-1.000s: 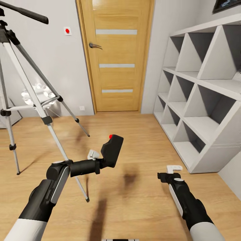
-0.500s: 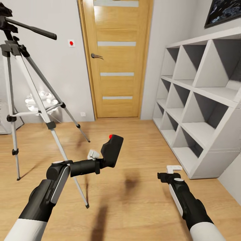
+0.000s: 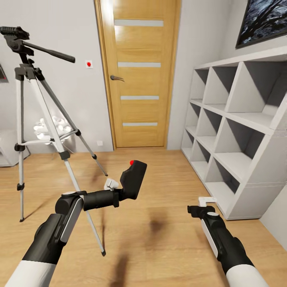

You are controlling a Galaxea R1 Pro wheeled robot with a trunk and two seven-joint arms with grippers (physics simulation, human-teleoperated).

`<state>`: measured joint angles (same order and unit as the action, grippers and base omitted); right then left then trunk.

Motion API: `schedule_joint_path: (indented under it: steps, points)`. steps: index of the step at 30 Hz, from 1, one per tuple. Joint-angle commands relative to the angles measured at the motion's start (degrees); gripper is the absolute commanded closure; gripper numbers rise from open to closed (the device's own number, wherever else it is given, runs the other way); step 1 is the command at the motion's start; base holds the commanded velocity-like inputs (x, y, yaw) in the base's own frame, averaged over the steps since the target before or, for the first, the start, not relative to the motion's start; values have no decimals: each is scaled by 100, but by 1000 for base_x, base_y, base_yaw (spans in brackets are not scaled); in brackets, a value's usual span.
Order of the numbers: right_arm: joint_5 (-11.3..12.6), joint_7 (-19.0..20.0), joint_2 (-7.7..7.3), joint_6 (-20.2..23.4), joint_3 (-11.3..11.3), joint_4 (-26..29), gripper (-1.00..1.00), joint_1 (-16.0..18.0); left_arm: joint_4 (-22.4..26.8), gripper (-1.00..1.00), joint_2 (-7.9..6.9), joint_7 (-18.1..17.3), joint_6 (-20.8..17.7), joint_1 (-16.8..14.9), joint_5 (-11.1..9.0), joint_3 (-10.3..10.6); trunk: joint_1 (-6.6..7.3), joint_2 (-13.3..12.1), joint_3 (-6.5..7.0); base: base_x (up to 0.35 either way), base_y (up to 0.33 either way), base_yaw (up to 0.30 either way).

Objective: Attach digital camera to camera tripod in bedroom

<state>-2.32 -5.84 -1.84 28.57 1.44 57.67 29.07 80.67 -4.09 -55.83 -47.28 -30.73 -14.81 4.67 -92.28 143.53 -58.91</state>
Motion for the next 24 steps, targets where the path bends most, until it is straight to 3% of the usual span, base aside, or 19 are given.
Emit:
schedule_joint_path:
  steps: [1,24]
  points:
    - [-23,-5,0,35,-3,8,-100,2,1,100,-4,-7,-19,-3,-16,6,3,0,17,0,0,0]
    - [-29,15,0,35,-3,8,-100,4,1,100,2,0,-27,-3,-13,0,82,-69,523,0,0,0]
